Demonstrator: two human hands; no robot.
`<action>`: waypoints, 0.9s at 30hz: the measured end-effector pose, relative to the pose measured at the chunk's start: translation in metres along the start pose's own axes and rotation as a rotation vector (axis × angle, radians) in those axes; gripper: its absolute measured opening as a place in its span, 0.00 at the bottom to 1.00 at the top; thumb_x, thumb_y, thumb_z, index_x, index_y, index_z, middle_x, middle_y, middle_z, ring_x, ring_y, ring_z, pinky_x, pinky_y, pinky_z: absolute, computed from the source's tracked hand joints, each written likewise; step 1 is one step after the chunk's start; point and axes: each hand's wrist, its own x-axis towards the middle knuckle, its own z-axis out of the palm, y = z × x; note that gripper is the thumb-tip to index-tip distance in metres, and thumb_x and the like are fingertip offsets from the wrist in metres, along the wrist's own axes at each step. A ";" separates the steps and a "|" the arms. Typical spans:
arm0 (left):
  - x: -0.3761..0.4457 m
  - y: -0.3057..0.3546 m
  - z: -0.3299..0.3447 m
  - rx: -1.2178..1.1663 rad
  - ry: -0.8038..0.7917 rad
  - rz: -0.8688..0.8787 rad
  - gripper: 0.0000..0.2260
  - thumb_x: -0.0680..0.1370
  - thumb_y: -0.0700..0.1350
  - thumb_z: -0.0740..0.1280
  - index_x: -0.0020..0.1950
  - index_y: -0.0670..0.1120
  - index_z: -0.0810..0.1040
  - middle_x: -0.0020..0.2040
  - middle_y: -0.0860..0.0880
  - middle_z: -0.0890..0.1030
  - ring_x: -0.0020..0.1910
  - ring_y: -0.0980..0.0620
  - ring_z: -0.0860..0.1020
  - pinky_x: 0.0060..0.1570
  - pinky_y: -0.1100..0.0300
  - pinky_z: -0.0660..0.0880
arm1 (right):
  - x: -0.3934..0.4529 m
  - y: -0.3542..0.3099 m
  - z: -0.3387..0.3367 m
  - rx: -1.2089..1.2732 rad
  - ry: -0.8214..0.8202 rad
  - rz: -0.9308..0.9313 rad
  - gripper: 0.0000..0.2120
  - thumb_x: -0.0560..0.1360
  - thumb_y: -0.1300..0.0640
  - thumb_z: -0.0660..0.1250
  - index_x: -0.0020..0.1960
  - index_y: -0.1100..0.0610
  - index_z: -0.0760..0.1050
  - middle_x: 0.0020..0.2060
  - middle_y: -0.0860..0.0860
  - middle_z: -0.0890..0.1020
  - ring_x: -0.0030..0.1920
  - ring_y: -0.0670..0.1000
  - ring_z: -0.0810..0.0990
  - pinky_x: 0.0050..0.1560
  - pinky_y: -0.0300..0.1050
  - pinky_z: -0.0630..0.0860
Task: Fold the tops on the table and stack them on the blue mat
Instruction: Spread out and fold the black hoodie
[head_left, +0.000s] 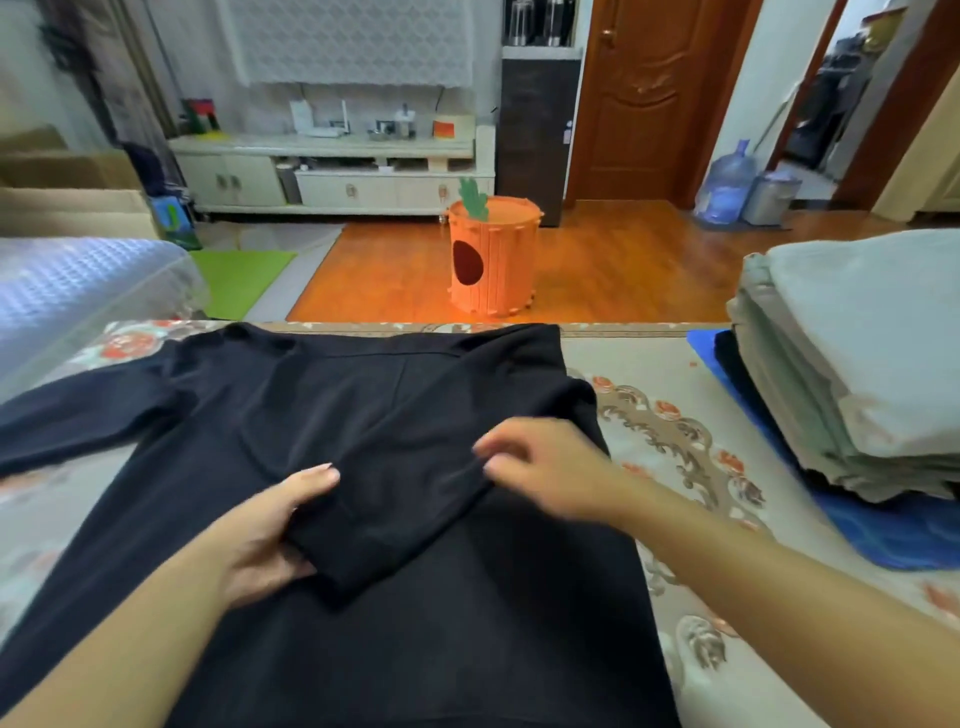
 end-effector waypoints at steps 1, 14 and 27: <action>0.004 -0.006 -0.003 0.031 0.055 0.069 0.15 0.79 0.44 0.68 0.66 0.49 0.78 0.63 0.45 0.83 0.57 0.46 0.83 0.48 0.49 0.81 | 0.009 0.020 -0.008 -0.029 0.224 0.104 0.09 0.76 0.55 0.67 0.55 0.46 0.81 0.53 0.43 0.83 0.57 0.44 0.80 0.62 0.45 0.75; 0.015 -0.022 -0.018 -0.229 0.212 0.318 0.14 0.83 0.37 0.62 0.67 0.46 0.77 0.58 0.43 0.85 0.54 0.48 0.84 0.43 0.54 0.84 | 0.054 0.115 -0.052 -1.051 0.394 -0.028 0.16 0.59 0.71 0.70 0.43 0.59 0.73 0.36 0.57 0.76 0.38 0.62 0.74 0.35 0.53 0.70; 0.029 -0.013 -0.005 0.834 0.423 0.549 0.06 0.78 0.48 0.72 0.52 0.57 0.79 0.38 0.50 0.82 0.40 0.51 0.80 0.43 0.57 0.74 | 0.112 0.111 -0.093 -0.481 0.289 0.402 0.16 0.77 0.69 0.57 0.50 0.55 0.81 0.51 0.54 0.82 0.51 0.59 0.80 0.53 0.52 0.79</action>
